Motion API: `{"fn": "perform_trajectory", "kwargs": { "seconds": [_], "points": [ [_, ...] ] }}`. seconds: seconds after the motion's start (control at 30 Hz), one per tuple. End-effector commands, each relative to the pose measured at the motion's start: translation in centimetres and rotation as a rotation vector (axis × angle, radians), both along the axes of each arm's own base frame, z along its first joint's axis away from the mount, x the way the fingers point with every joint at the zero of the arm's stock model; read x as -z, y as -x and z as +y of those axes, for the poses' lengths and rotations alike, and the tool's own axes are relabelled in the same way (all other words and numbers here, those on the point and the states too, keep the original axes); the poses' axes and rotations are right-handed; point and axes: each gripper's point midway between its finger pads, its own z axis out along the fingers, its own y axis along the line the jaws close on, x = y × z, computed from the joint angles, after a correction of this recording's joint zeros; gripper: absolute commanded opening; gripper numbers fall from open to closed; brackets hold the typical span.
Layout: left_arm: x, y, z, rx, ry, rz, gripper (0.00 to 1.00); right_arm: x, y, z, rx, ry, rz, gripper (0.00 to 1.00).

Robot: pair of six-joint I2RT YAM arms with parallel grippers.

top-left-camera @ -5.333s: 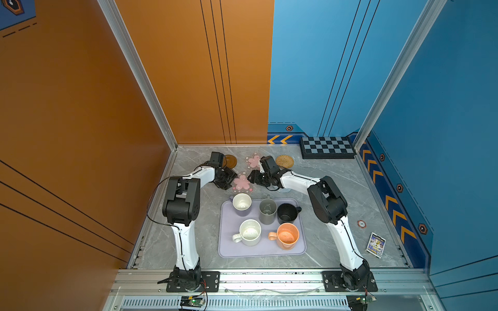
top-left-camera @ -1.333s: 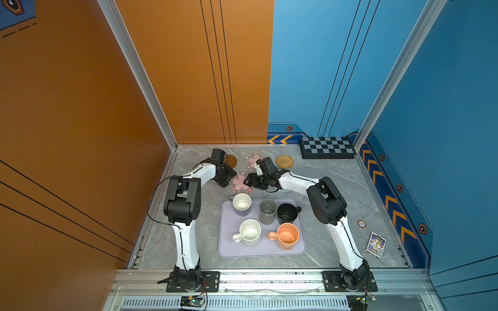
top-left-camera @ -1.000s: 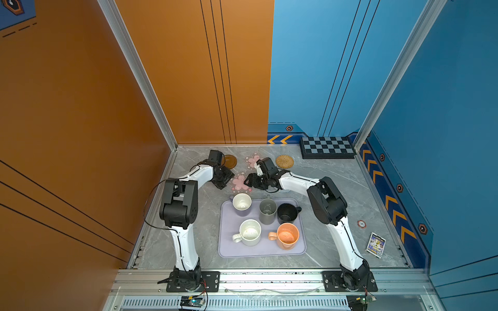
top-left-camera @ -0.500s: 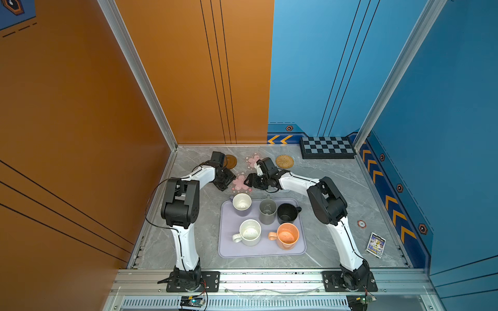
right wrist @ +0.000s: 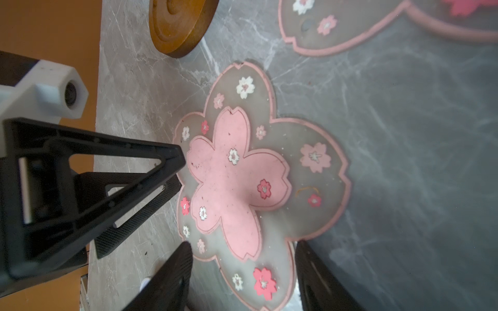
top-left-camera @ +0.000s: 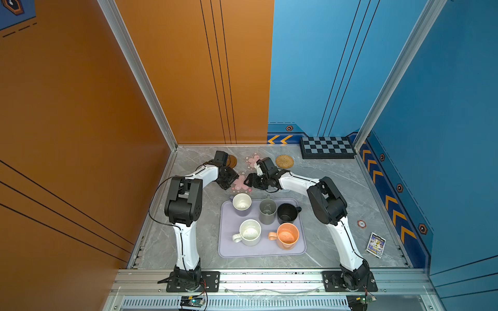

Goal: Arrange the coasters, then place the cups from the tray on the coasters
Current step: 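Draw the right gripper back to the black mug while the left nears the white mug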

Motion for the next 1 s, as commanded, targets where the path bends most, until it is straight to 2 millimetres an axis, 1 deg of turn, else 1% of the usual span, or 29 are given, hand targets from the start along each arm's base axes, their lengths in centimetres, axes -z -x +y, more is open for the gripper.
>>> {"fn": "perform_trajectory", "kwargs": {
  "seconds": [0.0,0.13,0.2,0.37,0.53,0.67,0.8,0.9,0.97],
  "points": [
    [1.7,0.0,0.8,-0.019,-0.011,0.040,0.61,1.8,0.7,-0.1,0.003,0.036,0.062,0.64],
    [2.1,-0.1,0.8,-0.028,0.001,0.045,0.61,1.8,0.6,-0.1,0.005,0.035,0.062,0.64],
    [2.0,-0.1,0.7,-0.029,0.006,0.042,0.61,1.7,0.6,-0.1,0.005,0.035,0.062,0.64],
    [0.6,-0.1,1.4,-0.037,-0.009,0.010,0.61,1.0,0.6,-0.5,0.001,0.034,0.049,0.63],
    [-1.3,-0.3,2.6,-0.046,-0.016,-0.033,0.61,-0.3,0.3,-1.6,0.003,0.031,0.028,0.64],
    [-2.6,0.2,3.3,-0.043,-0.026,-0.049,0.61,-2.3,0.2,-2.5,0.005,0.013,0.005,0.65],
    [-4.1,1.1,4.0,-0.006,-0.081,-0.056,0.61,-4.7,0.9,-3.0,-0.019,-0.005,-0.026,0.65],
    [-5.2,2.0,4.5,0.044,-0.134,-0.059,0.60,-6.8,1.5,-3.9,-0.028,-0.006,-0.064,0.65],
    [-5.9,2.8,4.8,0.086,-0.176,-0.059,0.61,-8.6,2.0,-4.7,-0.033,-0.007,-0.100,0.65]
  ]
}}
